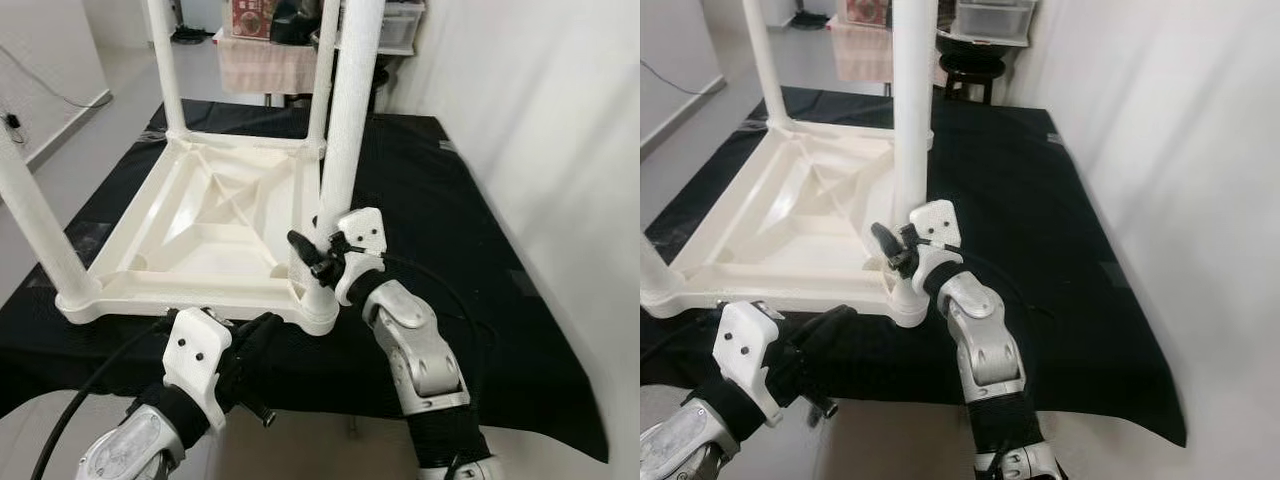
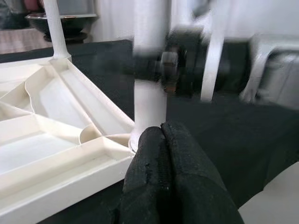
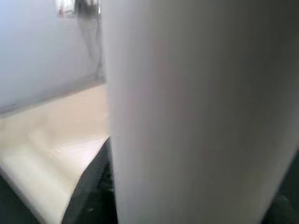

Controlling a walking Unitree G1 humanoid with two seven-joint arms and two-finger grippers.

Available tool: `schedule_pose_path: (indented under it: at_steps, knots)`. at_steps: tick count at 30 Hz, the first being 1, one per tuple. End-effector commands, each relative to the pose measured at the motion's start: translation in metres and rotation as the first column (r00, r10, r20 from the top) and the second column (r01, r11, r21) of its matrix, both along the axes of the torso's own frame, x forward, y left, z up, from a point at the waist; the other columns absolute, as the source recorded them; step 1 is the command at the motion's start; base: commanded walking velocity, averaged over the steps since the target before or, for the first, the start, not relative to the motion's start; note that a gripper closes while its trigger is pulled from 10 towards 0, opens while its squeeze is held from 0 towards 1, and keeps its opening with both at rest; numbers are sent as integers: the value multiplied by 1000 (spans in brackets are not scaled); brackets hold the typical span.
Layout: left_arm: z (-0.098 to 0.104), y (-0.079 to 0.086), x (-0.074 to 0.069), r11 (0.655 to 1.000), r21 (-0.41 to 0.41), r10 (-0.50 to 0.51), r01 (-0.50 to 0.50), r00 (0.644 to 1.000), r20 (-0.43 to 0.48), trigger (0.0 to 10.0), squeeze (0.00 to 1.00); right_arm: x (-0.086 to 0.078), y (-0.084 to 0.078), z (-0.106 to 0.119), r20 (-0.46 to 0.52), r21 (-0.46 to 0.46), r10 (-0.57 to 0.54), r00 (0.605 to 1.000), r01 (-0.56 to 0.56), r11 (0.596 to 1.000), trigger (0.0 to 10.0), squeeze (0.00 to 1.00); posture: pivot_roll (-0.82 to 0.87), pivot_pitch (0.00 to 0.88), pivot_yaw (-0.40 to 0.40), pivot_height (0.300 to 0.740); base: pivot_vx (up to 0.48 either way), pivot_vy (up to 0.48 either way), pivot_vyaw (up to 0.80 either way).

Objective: Building children table

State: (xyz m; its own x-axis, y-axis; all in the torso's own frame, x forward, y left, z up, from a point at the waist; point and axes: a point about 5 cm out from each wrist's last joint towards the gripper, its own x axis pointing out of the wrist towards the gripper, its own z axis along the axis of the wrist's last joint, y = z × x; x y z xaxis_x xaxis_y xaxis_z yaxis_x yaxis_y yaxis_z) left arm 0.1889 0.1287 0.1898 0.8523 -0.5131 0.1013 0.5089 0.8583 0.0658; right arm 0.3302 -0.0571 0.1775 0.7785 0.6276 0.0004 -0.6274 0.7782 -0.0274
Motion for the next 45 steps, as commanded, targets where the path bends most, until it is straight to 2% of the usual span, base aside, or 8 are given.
schedule_pose_path:
  at_steps: [1,14,16,26,27,33,40,45]
  knots:
    - [-3,-2,2,1000,-3,2,-2,1000,-7,10000,0,3,5,-1,-67,20,133,989,-131,991,10000,1000,8,80,-97,740,0,0,0]
    - [-8,-1,1,1000,-4,2,-2,1000,-17,10000,0,35,2,49,15,-27,406,914,-406,914,10000,1000,29,74,-82,740,0,0,0]
    - [-8,-1,0,1000,-3,3,-3,1000,-19,10000,0,34,0,50,15,-52,485,875,-483,874,10000,0,33,72,-79,740,0,0,0]
    - [-8,-2,-1,1000,-5,0,0,1000,-21,10000,0,41,-12,49,-21,-38,602,798,-602,797,9725,0,53,75,-74,740,0,0,0]
    - [-8,-2,-2,1000,-5,0,0,1000,-21,10000,0,40,-14,48,-23,-27,618,786,-618,786,0,0,62,81,-75,740,0,0,0]
    - [-7,-2,-2,1000,-6,4,-4,1000,-18,10000,0,35,-25,39,-23,-3,618,786,-618,786,0,0,70,86,-80,740,0,0,0]
    - [-3,0,-4,1000,-7,5,-5,1000,-10,10000,0,18,-18,1,-44,51,187,981,-184,982,0,0,54,108,-95,740,0,0,0]
    - [-3,3,-2,1000,-5,7,-7,1000,-8,10000,0,-19,-9,-27,-147,16,-260,954,265,964,0,0,36,116,-74,740,0,0,0]
